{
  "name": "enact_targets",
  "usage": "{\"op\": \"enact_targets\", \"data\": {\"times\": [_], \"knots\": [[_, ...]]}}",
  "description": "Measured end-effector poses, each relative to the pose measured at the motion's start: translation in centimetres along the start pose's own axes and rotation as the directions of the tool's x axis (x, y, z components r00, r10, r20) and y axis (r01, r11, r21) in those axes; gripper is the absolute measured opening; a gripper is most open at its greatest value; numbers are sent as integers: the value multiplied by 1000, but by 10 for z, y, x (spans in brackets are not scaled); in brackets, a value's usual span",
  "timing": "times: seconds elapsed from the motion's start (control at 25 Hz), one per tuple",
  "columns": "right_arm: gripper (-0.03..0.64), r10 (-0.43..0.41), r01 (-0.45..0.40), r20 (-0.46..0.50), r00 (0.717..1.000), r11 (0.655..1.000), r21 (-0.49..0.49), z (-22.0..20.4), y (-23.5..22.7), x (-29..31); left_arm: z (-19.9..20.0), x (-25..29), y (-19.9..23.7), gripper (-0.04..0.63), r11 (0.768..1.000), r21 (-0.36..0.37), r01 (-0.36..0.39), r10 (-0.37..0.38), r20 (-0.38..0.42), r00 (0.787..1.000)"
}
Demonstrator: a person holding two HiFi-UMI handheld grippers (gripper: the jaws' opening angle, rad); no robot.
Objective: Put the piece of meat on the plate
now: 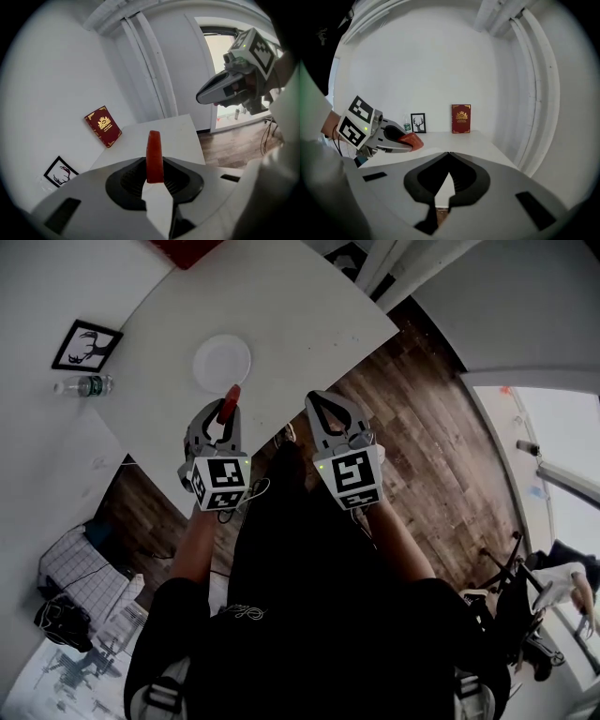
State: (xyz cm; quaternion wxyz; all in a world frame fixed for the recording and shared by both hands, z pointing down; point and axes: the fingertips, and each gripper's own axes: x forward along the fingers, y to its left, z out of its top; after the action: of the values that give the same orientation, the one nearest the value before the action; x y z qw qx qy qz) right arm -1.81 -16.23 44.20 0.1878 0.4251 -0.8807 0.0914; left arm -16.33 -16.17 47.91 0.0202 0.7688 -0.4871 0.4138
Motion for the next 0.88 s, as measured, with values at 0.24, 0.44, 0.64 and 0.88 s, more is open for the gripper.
{"op": "enact_targets", "data": {"times": [0.24, 0.44, 0.64, 0.88], "knots": [[21, 34, -33, -37, 999, 999, 32, -9, 9, 23, -15, 20, 11, 87, 1000, 7, 27, -27, -28, 999], [21, 54, -51, -58, 997, 998, 48, -13, 14, 45, -27, 37, 29, 87, 999, 39, 23, -21, -55, 998], [21, 77, -70, -79, 994, 993, 91, -17, 22, 73, -44, 53, 45, 87, 997, 76, 18, -11, -96, 995], [21, 85, -76, -68, 994, 989, 123, -10, 27, 95, -55, 72, 55, 87, 995, 96, 39, -27, -123, 992]]}}
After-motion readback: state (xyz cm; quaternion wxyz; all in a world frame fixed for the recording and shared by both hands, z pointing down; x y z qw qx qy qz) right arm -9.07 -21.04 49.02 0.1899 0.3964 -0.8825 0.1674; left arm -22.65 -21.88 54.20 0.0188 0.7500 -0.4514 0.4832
